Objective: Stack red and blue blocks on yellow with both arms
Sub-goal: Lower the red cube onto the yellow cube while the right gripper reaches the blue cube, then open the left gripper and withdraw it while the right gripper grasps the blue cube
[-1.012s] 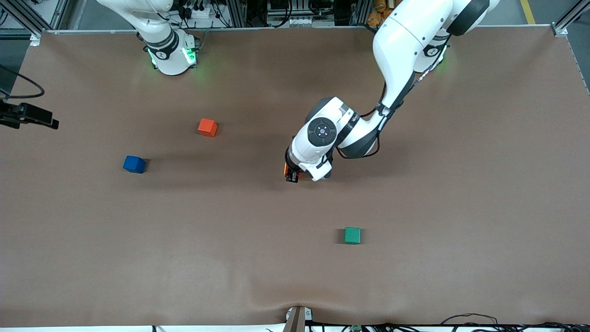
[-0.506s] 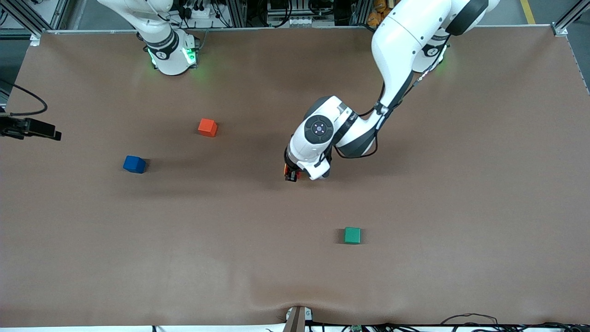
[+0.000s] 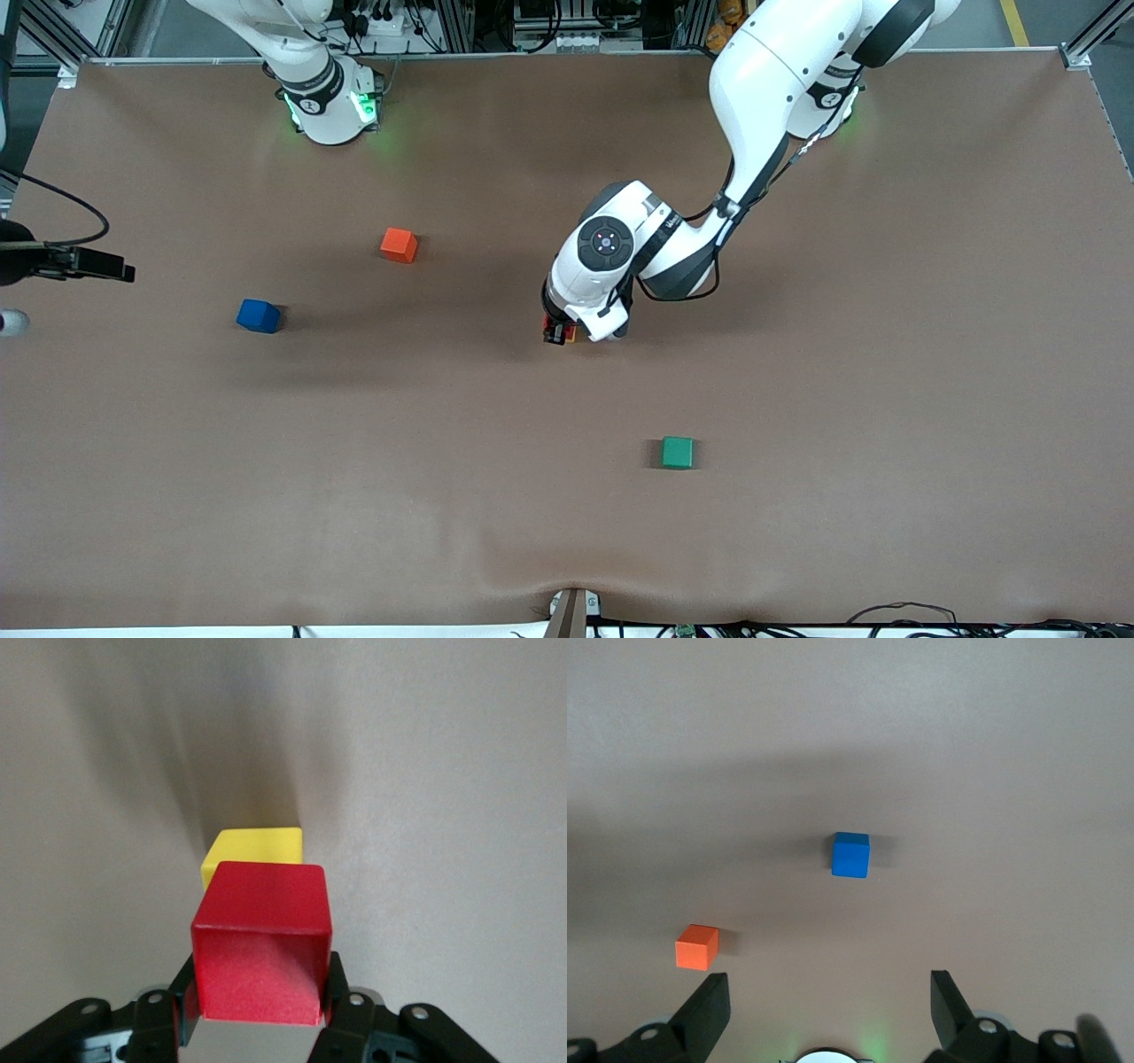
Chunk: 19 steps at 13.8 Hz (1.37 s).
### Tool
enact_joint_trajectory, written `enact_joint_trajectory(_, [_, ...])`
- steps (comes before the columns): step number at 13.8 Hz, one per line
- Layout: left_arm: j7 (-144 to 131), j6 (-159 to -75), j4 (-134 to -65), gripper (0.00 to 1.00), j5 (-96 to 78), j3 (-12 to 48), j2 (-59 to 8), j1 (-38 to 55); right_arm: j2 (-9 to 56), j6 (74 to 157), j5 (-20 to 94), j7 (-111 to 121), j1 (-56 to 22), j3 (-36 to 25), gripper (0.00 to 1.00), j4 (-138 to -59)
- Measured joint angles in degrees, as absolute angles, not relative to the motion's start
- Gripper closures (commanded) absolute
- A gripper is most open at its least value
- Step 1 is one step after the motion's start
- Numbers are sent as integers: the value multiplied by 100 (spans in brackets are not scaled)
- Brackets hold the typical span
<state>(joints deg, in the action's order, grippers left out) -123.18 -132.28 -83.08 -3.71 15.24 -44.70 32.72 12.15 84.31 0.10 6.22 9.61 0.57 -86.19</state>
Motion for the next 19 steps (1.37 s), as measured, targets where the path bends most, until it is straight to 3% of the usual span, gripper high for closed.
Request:
enact_joint_trajectory(1, [-12318,-13228,-8308,0,-371,1524,-4470,3272,1287,8464,13,621,961,62,0,-8621])
enact_joint_trajectory(9, [-12319,-13256,-8234,0,-371,1511,-4511,3250,1774,8938,56,618,952,86,0,-8778])
enact_joint_trajectory(19, [-12319,-13137,-8127,0,-371,1496,-4178,3182,2038,10307,76,610,932,100,0,-10054])
